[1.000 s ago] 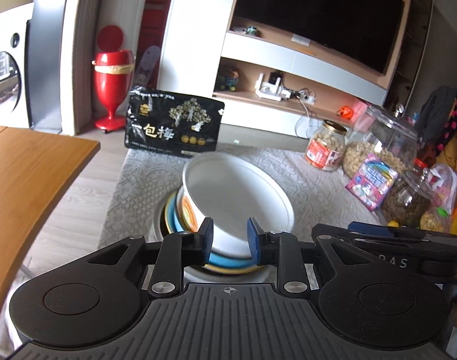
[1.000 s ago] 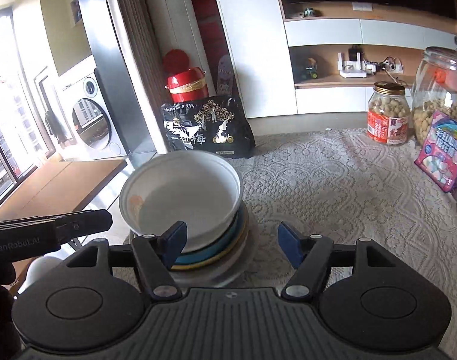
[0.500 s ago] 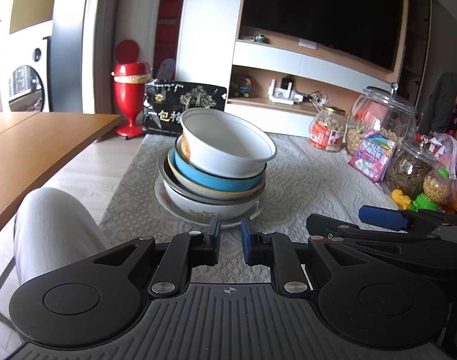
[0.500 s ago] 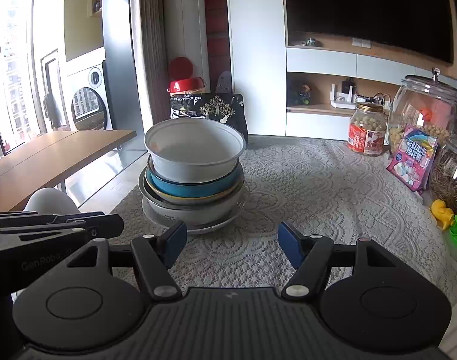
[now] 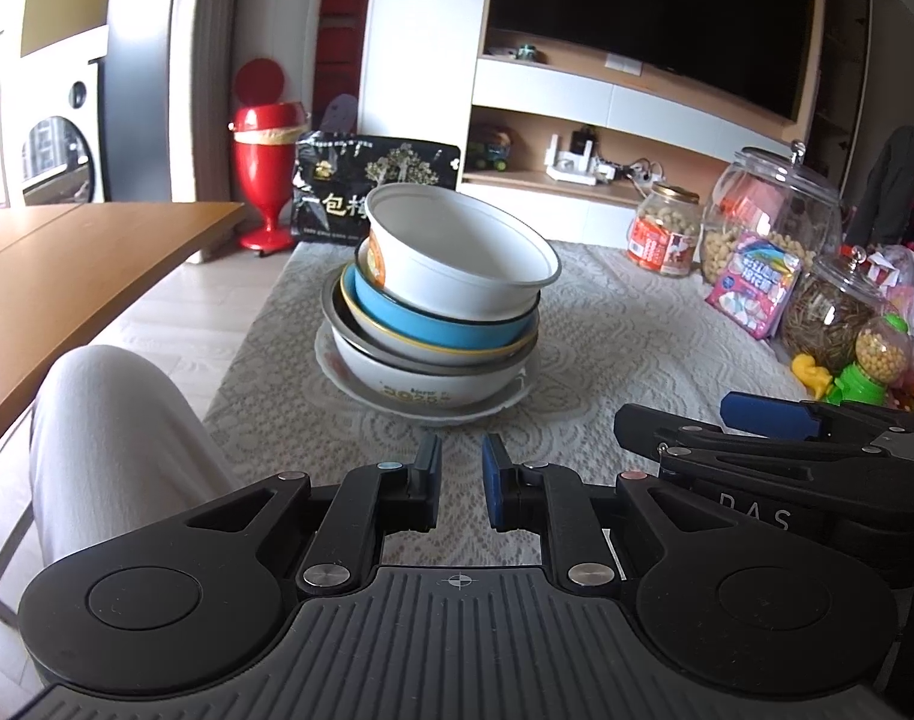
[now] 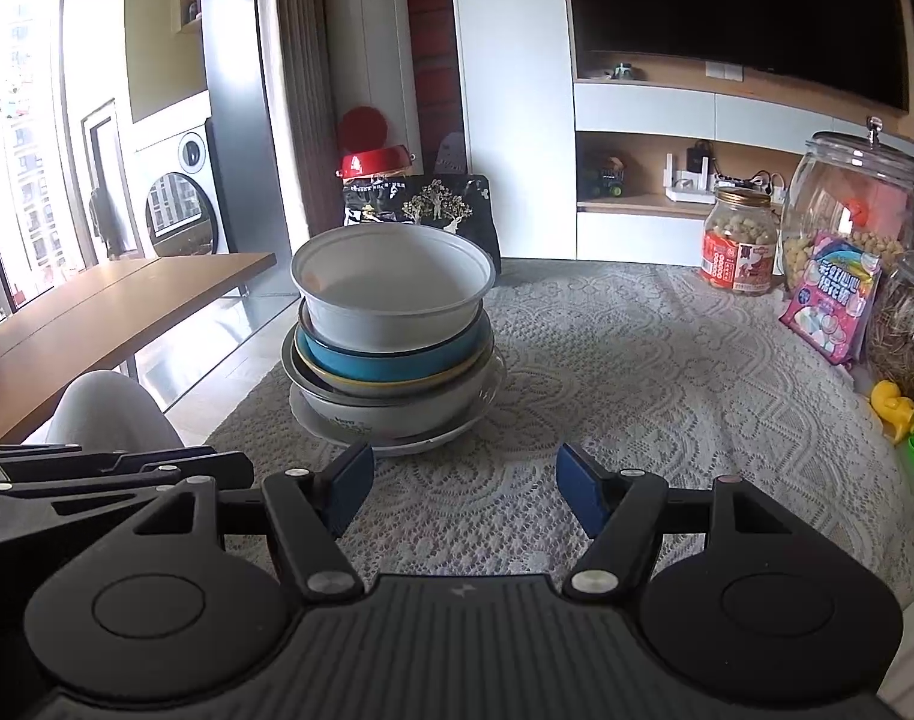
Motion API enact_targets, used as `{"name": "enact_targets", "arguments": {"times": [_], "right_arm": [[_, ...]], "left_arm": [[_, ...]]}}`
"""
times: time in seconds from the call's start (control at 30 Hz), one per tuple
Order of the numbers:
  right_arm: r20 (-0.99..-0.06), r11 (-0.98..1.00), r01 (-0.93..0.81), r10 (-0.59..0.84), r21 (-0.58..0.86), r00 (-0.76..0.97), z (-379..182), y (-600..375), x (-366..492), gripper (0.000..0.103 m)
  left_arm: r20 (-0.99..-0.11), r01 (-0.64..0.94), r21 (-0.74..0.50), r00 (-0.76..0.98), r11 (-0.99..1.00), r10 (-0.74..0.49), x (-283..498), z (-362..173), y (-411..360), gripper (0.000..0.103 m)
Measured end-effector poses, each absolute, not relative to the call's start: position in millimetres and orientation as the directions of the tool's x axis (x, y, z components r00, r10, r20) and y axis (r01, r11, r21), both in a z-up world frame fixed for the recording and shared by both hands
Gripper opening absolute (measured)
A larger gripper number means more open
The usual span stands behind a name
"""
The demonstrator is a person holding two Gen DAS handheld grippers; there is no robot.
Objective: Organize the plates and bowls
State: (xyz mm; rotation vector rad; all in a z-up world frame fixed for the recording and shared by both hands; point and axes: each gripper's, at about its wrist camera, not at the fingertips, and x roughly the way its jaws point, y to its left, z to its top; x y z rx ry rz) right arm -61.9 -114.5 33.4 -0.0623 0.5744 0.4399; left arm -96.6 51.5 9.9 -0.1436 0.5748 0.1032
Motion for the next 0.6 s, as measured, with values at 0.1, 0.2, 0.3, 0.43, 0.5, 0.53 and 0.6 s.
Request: {"name": "enact_targets", "arguments": {"times": [0.1, 0.2, 0.3, 0.43, 0.5, 0.53, 0.6], "right_arm": [[-0.541, 0.905, -0.420, 0.385, 0.064, 0.748, 32.7, -114.6, -61.2, 0.068], [-0.540, 0.904, -0.422, 0.386, 0.061, 0.748, 32.7, -114.0, -62.4, 0.068], [-0.542, 0.904, -0.423, 0.386, 0.061, 0.746, 32.9, -114.0, -62.4, 0.068], [-0.544, 0.904, -0.424, 0.386, 0.061, 0.745, 33.1, -114.1, -62.0, 0.068], [-0.545, 0.903, -0.424, 0.387, 0.062, 0.744, 33.4, -114.0, -61.9, 0.068], [-0.546, 0.903, -0.424, 0.387, 0.062, 0.743, 33.4, -114.0, -62.0, 0.068], [-0.546, 0.903, -0.425, 0.386, 0.062, 0.743, 33.5, -113.9, -61.9, 0.068]], "left_arm": [[-0.548, -0.138, -0.106, 0.834, 0.985, 0.058, -96.7, 9.6, 51.2, 0.018], [-0.548, -0.137, -0.106, 0.835, 0.985, 0.058, -96.7, 9.7, 51.3, 0.018], [-0.548, -0.138, -0.106, 0.834, 0.985, 0.057, -96.6, 9.6, 51.3, 0.018], [-0.548, -0.137, -0.106, 0.835, 0.985, 0.057, -96.6, 9.8, 51.4, 0.018], [-0.548, -0.137, -0.106, 0.835, 0.985, 0.057, -96.6, 9.8, 51.5, 0.018], [-0.548, -0.137, -0.106, 0.835, 0.985, 0.057, -96.5, 9.9, 51.6, 0.018], [-0.548, -0.136, -0.106, 0.834, 0.985, 0.056, -96.5, 9.9, 51.8, 0.018]]}}
